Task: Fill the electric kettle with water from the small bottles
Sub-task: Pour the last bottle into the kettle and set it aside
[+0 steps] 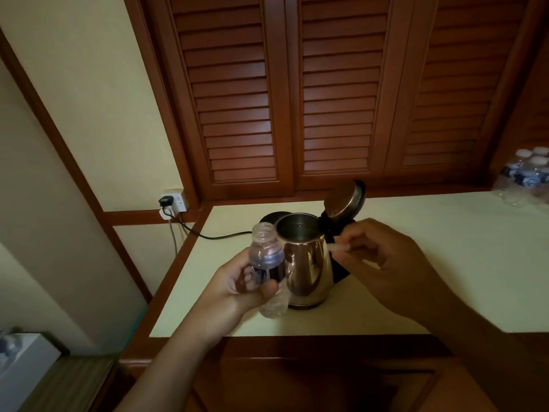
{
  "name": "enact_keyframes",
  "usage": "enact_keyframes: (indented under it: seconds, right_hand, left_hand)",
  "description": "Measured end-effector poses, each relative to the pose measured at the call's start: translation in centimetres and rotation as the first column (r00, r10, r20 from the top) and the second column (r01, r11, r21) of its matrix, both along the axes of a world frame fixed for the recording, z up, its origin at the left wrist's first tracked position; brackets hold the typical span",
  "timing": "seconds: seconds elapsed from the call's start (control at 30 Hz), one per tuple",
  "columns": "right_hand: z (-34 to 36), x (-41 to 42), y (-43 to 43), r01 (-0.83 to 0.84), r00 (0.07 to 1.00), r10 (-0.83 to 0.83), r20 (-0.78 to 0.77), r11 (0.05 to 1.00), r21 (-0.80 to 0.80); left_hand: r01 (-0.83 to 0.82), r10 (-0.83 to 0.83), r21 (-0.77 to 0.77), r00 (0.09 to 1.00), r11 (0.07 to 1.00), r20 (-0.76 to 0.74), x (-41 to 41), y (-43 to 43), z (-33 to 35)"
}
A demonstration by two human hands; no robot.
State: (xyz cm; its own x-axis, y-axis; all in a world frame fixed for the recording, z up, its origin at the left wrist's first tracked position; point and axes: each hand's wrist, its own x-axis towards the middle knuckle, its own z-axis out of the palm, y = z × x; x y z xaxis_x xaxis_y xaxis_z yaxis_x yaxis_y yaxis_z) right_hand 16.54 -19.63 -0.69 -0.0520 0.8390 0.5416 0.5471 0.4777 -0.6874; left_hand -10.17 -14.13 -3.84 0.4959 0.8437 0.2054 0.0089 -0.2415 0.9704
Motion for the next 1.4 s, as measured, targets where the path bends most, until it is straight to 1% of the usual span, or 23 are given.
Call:
enact_keyframes:
  seconds: [0.07,0.17,0.2,0.27,0.33,0.47,0.6,0.67,0.8,0.83,0.9,0.97,1.03,1.1,1.13,1.23,1.3,1.37,1.4]
  right_hand:
    - [-2.7,0.7,-0.3,0.069,0.996,-0.071,-0.049,0.997,-0.045]
    - [-7.4,2.1,-0.5,0.163,0.986,-0.165,-0.015,0.983,-0.09]
    - [-8.9,2.6,-0.5,0.198,0.98,-0.197,0.02,0.975,-0.099]
    - [-11.7,3.4,-0.2,0.262,0.958,-0.249,0.14,0.961,-0.089]
    - [-13.7,3.6,0.3,0.278,0.939,-0.254,0.231,0.957,-0.08]
    - [-14.9,3.6,1.1,0.265,0.932,-0.228,0.283,0.959,-0.101]
    - [-15.3,3.6,1.1,0.246,0.911,-0.209,0.356,0.967,-0.061]
    - [-15.5,3.6,1.1,0.242,0.906,-0.2,0.372,0.968,-0.068]
    - [-15.7,3.7,0.8,0.289,0.894,-0.237,0.381,0.954,-0.084]
    - [-15.8,3.6,0.8,0.32,0.871,-0.258,0.419,0.944,-0.085]
    - [-15.7,3.5,0.9,0.423,0.775,-0.302,0.556,0.9,-0.101]
    - [-15.5,3.3,1.1,0.511,0.698,-0.289,0.655,0.842,-0.173]
    - [-15.5,3.2,1.4,0.525,0.683,-0.238,0.691,0.817,-0.238]
    - [-15.6,3.2,1.6,0.518,0.677,-0.198,0.709,0.812,-0.268]
    - [-15.6,3.3,1.7,0.515,0.672,-0.183,0.718,0.812,-0.275]
    - [-15.8,3.5,1.9,0.505,0.665,-0.158,0.73,0.815,-0.284]
    - [-15.9,3.5,2.0,0.504,0.66,-0.162,0.733,0.819,-0.272]
    - [-16.0,3.6,2.0,0.506,0.654,-0.165,0.738,0.821,-0.265]
    - [-16.0,3.6,2.0,0.507,0.652,-0.167,0.74,0.821,-0.262]
  left_hand:
    - [-0.054,0.054,0.0,0.999,0.999,0.0,0.0,0.0,-0.5]
    - [-0.131,0.132,0.015,0.99,0.991,-0.049,-0.1,-0.3,-1.0]
    - [-0.149,0.15,0.017,0.987,0.989,-0.064,-0.1,-0.5,-1.2]
    - [-0.174,0.175,0.018,0.98,0.985,-0.09,-0.2,-0.6,-1.6]
    - [-0.188,0.19,0.02,0.976,0.982,-0.107,-0.2,-0.8,-1.8]
    - [-0.209,0.211,0.033,0.969,0.977,-0.129,0.0,-1.0,-1.5]
    - [-0.218,0.225,0.057,0.957,0.974,-0.183,-0.1,-0.6,-0.9]
    - [-0.228,0.239,0.077,0.951,0.971,-0.195,0.0,-0.2,-0.7]
    - [-0.275,0.297,0.126,0.931,0.953,-0.214,0.1,0.6,-0.2]
    - [-0.292,0.317,0.141,0.924,0.946,-0.215,0.1,0.7,0.0]
    - [-0.322,0.353,0.163,0.908,0.933,-0.224,0.2,1.0,0.5]
    - [-0.342,0.378,0.179,0.895,0.922,-0.237,0.3,1.4,1.1]
    - [-0.341,0.401,0.237,0.87,0.91,-0.286,0.2,2.0,1.8]
    - [-0.314,0.433,0.342,0.825,0.886,-0.363,0.0,3.1,2.5]
    - [-0.288,0.458,0.407,0.783,0.867,-0.422,-0.1,3.6,2.8]
    - [-0.189,0.546,0.566,0.617,0.802,-0.567,-0.2,5.0,3.8]
    - [-0.126,0.586,0.619,0.508,0.775,-0.631,0.2,5.4,4.7]
    - [-0.022,0.635,0.676,0.366,0.736,-0.68,0.7,5.6,5.5]
    - [0.034,0.656,0.698,0.309,0.716,-0.688,0.9,5.6,5.9]
